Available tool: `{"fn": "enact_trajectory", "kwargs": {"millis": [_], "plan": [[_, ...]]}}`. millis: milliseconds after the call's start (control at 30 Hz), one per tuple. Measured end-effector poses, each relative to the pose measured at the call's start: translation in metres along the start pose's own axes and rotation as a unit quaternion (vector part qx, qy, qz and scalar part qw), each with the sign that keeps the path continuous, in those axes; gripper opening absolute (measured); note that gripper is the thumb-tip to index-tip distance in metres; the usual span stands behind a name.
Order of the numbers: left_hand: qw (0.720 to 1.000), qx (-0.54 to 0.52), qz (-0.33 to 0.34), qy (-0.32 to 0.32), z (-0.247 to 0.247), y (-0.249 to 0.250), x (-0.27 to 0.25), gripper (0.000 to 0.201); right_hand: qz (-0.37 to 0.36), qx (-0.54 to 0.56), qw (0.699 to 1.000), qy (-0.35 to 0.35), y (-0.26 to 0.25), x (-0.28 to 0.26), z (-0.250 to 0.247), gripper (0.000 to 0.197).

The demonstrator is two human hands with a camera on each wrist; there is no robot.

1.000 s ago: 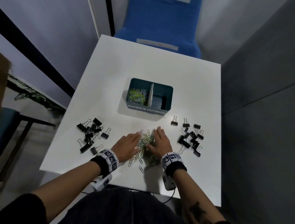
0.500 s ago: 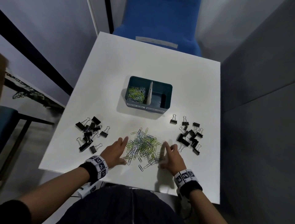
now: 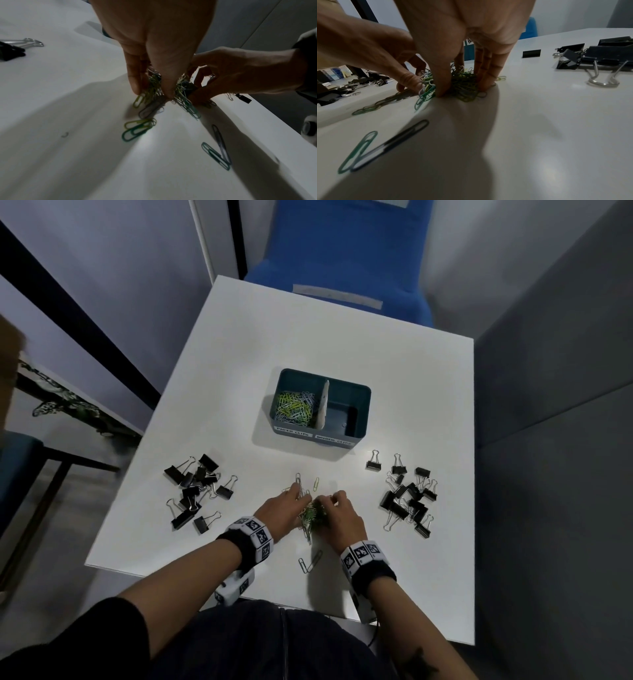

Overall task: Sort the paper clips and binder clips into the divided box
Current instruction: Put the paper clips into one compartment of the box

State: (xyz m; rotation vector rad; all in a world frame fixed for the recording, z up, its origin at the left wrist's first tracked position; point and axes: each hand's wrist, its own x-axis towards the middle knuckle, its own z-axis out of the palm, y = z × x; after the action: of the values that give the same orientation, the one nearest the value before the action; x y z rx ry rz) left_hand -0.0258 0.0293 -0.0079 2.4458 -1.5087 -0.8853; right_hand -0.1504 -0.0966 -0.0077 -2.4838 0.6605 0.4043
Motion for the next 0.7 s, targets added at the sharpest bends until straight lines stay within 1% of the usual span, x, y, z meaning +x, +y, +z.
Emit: {"fn": "enact_trajectory", "kwargs": {"millis": [67, 133, 300, 467, 567, 700], "plan": [[1.000, -0.017, -0.001, 0.011, -0.001, -0.003, 0.002, 0.032, 0.008, 0.020, 1.000, 0.003, 0.004, 0.001, -0.001, 0.040], [0.999, -0.030, -0.006, 0.019, -0.003, -0.004, 0.003, 0.027, 0.021, 0.043, 0.999, 0.009, 0.008, 0.002, -0.004, 0.036], [0.995, -0.085, -0.025, 0.049, -0.004, -0.008, 0.005, 0.025, 0.042, 0.083, 0.995, 0.034, 0.016, 0.002, -0.011, 0.028], [0.984, -0.158, -0.047, 0.062, -0.014, 0.000, 0.006, 0.023, 0.066, 0.106, 0.990, 0.067, 0.022, -0.004, -0.019, 0.016], [0.978, -0.184, -0.031, 0.092, -0.033, 0.008, 0.007, 0.016, 0.065, 0.128, 0.986, 0.085, 0.025, -0.009, -0.023, 0.012], [0.965, -0.220, 0.009, 0.139, -0.076, 0.010, 0.010, 0.010, 0.053, 0.142, 0.983, 0.106, 0.026, -0.017, -0.034, 0.016]]}}
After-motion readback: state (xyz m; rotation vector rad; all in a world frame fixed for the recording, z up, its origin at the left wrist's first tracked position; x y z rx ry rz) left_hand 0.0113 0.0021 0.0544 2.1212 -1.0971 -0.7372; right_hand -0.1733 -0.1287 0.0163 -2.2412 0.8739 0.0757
